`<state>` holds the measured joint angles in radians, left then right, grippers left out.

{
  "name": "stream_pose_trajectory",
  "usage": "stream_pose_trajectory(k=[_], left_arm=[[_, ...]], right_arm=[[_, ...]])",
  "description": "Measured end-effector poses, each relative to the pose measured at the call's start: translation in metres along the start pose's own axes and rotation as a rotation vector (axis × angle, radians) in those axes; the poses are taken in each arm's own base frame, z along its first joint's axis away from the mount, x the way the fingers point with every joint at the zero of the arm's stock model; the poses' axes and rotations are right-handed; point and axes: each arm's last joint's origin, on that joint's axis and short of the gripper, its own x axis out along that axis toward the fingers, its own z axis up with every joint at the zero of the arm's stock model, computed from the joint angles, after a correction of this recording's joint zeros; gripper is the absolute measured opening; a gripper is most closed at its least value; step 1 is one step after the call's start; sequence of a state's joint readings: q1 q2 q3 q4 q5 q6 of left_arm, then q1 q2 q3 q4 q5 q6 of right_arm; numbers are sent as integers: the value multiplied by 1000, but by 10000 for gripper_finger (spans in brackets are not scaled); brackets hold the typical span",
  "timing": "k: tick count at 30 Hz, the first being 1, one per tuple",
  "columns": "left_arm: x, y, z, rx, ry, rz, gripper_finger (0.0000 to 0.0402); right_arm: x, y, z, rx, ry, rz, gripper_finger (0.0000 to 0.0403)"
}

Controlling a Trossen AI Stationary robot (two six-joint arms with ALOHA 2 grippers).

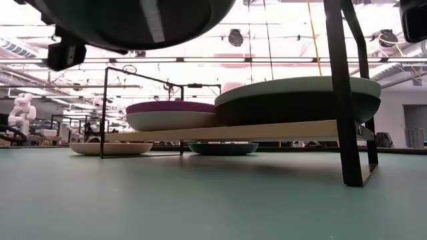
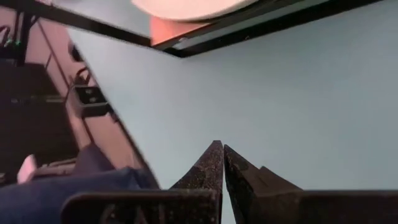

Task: Place and stack plates onto a shelf
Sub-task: Stack the dark blue plate on the violet plate on the shelf

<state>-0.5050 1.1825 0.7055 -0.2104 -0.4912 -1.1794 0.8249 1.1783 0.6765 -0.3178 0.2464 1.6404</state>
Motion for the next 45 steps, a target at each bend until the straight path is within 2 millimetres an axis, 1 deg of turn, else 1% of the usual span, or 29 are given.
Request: stream_pose_trajectory(k=[4,7,9,16,19,24,30,35,42,45], left_arm=[[-6,7,16,-63,-106,51,10],[-5,14,28,-132,-191,102,10],[-3,20,35,-154,-227,145,10],[6,38,60,-221,-310,242,10],[8,45,68,-238,-329,286,10],[9,53,76,-261,-354,326,10],[10,58,79,-296,-349,344,10],[12,59,79,-300,-315,351,10],[17,62,75,-304,-301,387,9],[18,68,71,-304,-278,432,9]], right_arm=[[-14,3,3,-15,18,68,0],[-33,6,8,-23,14,154,0],[-46,7,12,-26,-22,211,0],[-86,3,31,-37,-264,362,0],[-100,0,40,-39,-382,393,0],[-120,-9,55,-48,-617,393,0],[-139,-19,65,-60,-769,386,0],[-148,-25,71,-85,-869,345,0],[-151,-26,74,-132,-903,323,0],[-152,-25,74,-125,-905,335,0]])
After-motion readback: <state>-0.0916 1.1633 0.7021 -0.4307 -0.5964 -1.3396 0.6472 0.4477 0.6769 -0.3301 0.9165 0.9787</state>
